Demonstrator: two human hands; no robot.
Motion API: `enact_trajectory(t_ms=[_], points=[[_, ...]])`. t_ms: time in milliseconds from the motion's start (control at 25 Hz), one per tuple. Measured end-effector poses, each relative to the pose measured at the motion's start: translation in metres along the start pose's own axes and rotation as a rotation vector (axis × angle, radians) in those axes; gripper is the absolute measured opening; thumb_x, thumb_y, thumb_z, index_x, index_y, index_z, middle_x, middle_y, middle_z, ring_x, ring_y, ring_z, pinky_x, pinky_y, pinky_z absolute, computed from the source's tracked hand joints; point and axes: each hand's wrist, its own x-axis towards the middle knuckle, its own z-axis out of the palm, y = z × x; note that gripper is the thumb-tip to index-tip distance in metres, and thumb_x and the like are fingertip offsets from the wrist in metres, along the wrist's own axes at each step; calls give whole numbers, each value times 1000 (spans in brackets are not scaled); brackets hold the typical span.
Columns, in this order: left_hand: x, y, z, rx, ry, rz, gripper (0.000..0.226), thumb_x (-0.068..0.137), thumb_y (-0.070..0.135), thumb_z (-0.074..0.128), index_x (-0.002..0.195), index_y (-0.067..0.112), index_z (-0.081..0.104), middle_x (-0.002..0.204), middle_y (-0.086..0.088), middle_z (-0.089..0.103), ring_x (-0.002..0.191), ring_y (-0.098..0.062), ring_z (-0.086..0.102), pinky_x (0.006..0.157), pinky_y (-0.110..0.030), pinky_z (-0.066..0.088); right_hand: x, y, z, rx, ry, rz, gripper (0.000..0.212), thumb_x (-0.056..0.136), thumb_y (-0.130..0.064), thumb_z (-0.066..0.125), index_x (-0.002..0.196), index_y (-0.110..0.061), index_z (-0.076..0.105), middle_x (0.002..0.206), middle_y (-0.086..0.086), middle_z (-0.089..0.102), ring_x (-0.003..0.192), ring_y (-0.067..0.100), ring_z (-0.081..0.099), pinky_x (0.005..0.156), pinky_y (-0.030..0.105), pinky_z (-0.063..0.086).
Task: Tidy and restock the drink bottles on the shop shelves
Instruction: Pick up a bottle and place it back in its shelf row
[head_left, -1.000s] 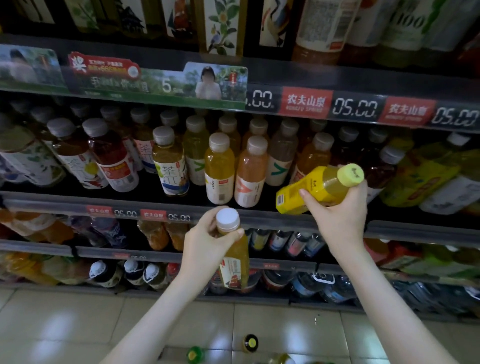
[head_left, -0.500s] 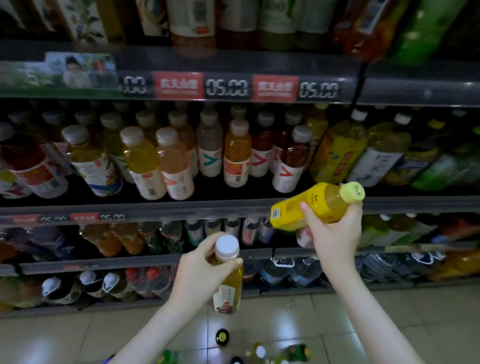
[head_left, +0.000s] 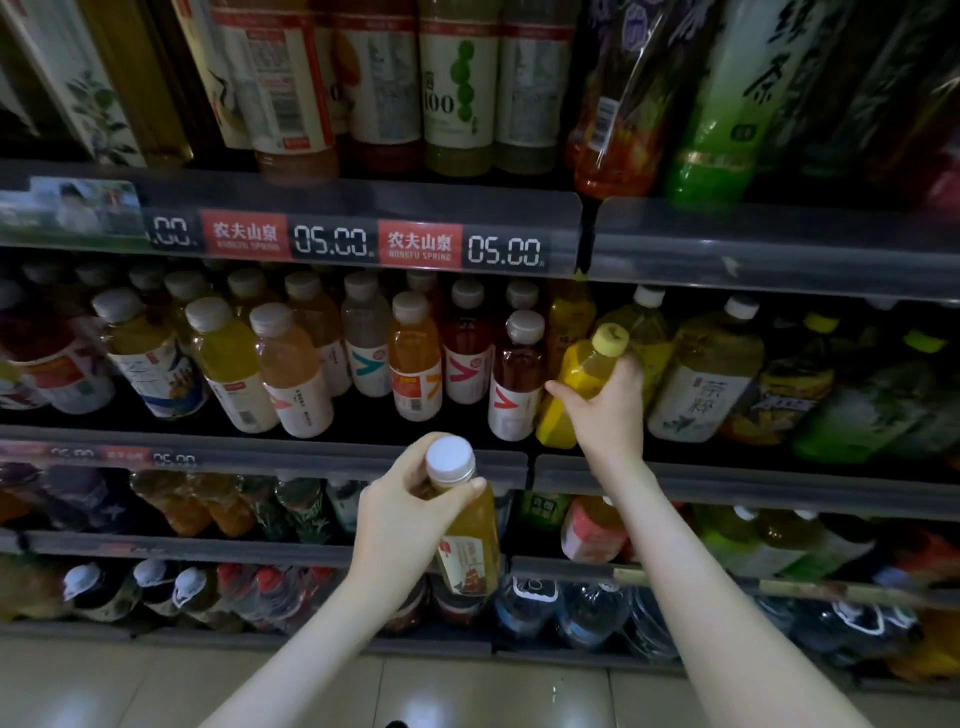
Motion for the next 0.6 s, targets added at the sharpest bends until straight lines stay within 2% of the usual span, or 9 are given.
enact_trajectory(t_ms=[80,160,240,320,480,600], points=[[8,3,6,3,34,17,39,73,15,80,95,42,62,86,33,66,85,14,60,70,-5,46,14,-4,3,-224,-73,-65,79,76,-40,76,134,-4,36,138,16,38,130,34,35,101,41,34],[19,7,9,27,39,47,41,73,17,80,95,44,60,85,35,66,86,16,59,71,-4,46,24,-5,2,-469,-117,-108,85,82,-40,70,144,-6,24,149,18,26,137,36,23,109,46,24],[30,10,8,9,43,44,41,72,20,81,97,45,60,87,29,68,88,13,60,72,-6,47,26,0,1,-467,-123,-135,89,85,-31,69,150,-9,12,151,17,23,138,36,22,110,47,20],[40,12,4,3,22,26,40,71,21,82,98,43,61,89,25,69,89,9,62,77,-12,50,25,7,0,-426,-97,-204,88,85,-24,69,150,-11,11,147,17,29,133,35,27,107,46,21],[52,9,-3,-47,-25,-35,37,70,20,83,97,38,66,95,14,73,96,-3,66,87,-31,54,34,9,2,-520,-83,-259,79,89,-21,59,152,-17,10,146,11,35,128,32,28,103,44,18],[51,2,-7,-38,-25,-46,37,70,21,83,96,39,65,96,15,72,96,0,65,89,-30,53,29,12,5,-549,-38,-237,84,88,-25,63,152,-18,9,148,11,34,131,32,26,103,46,18]])
